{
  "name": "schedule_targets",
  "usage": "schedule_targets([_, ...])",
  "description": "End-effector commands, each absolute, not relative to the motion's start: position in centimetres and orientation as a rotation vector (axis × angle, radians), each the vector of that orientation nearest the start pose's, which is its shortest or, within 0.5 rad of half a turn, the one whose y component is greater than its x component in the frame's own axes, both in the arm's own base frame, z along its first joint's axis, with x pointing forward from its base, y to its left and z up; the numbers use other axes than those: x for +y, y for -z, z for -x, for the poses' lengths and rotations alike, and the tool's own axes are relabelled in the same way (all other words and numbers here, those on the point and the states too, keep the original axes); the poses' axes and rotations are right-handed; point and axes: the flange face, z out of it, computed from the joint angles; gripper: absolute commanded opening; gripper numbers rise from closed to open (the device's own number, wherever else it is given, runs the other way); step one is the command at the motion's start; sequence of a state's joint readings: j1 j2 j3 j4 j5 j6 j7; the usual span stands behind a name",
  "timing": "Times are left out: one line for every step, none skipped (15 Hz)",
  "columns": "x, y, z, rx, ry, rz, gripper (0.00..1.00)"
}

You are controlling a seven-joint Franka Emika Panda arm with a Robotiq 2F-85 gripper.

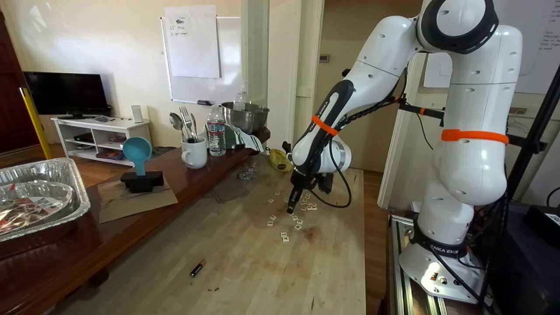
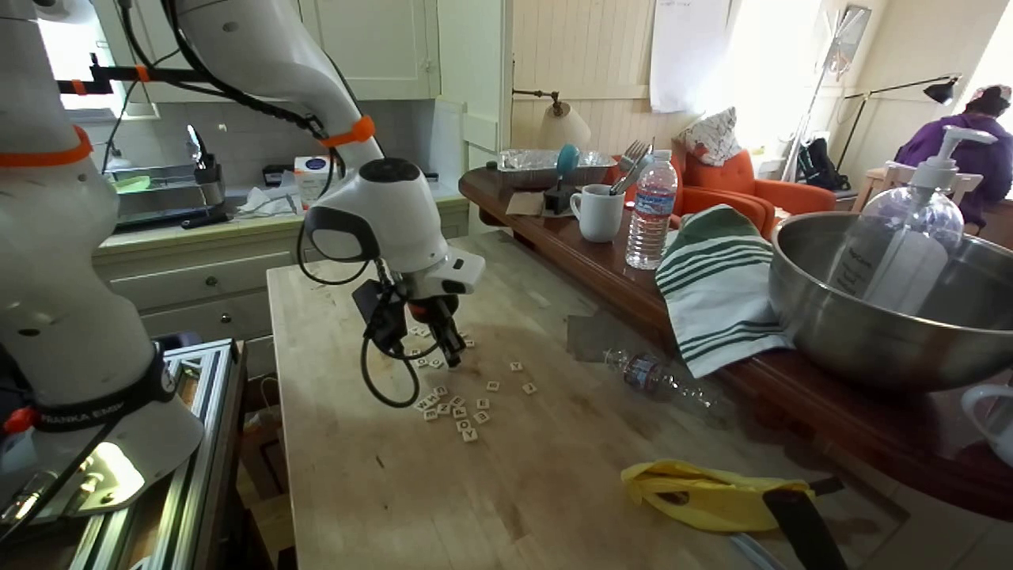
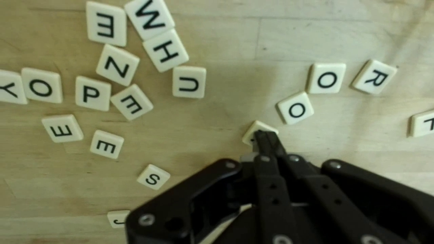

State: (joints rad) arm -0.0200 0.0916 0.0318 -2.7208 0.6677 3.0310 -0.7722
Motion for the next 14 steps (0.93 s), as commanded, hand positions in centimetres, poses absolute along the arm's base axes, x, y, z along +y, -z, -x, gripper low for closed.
schedule_targets([-4.5,-18.9,-39.0,-0.119,0.206,3.032,0.0])
schedule_targets([-4.4,-18.9,-38.9,-0.119,0.188,3.023,0.0])
schedule_targets([-4.4,-19.1,-38.8,-0.117,0.173,3.013,0.0])
schedule_targets([-4.4,-19.1,-38.7,-0.117,0.151,3.003,0.0])
schedule_targets([-4.4,-19.2,-38.7,-0.119,0.133,2.992,0.0])
schedule_targets([-4.3,-19.2,-38.6,-0.122,0.114,2.979,0.0])
schedule_targets([-4.3,-19.3,-38.6,-0.117,0.103,2.973,0.0])
schedule_targets([-4.3,-19.4,-38.7,-0.114,0.096,2.962,0.0])
schedule_targets([-4.3,-19.5,-38.7,-0.103,0.098,2.957,0.0])
schedule_targets([-4.3,-19.7,-38.9,-0.091,0.11,2.957,0.0])
schedule_targets([-4.4,-19.9,-39.0,-0.079,0.125,2.957,0.0])
schedule_targets([-4.3,-20.1,-39.1,-0.063,0.146,2.962,0.0])
schedule_targets([-4.3,-20.5,-39.2,-0.049,0.164,2.964,0.0])
schedule_targets([-4.3,-20.8,-39.2,-0.042,0.176,2.961,0.0])
